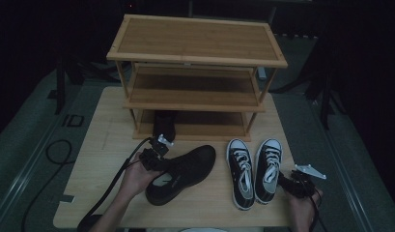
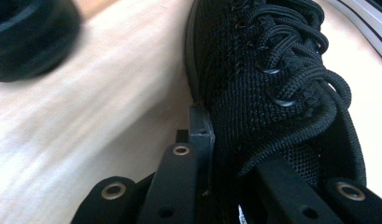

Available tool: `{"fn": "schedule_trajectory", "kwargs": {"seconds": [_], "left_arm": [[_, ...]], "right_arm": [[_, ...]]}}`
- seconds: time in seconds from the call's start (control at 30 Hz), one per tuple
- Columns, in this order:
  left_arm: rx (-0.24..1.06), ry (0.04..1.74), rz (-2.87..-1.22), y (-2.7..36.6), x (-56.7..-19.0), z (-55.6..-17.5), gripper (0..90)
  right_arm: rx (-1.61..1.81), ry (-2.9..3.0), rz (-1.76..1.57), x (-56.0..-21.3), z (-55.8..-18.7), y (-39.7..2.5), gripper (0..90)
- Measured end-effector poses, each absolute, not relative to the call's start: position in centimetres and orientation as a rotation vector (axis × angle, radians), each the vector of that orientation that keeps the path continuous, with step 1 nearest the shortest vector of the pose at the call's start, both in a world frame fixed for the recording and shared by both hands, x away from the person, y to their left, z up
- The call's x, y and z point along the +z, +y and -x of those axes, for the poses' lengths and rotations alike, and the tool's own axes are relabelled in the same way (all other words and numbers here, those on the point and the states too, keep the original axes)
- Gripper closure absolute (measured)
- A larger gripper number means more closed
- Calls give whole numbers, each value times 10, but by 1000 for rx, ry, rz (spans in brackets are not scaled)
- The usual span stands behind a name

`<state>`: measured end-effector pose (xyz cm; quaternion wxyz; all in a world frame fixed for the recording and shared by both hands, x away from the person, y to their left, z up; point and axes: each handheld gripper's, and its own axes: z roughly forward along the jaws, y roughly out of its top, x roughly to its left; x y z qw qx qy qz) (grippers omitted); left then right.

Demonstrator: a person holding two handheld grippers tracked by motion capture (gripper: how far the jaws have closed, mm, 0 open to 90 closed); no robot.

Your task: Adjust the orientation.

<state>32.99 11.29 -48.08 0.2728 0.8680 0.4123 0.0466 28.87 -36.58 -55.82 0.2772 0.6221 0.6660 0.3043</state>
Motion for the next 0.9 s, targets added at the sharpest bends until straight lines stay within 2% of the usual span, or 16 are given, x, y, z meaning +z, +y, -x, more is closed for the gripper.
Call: {"fn": "schedule_trajectory", "kwargs": {"seconds": [0.47, 0.9], "left_arm": [[198, 1321, -2189, 130, -480, -364, 868], [191, 1384, -2093, 131, -480, -377, 860]], "right_arm": [[817, 1788, -1670, -558, -289, -366, 409], [817, 1788, -1670, -558, -289, -366, 409]]}}
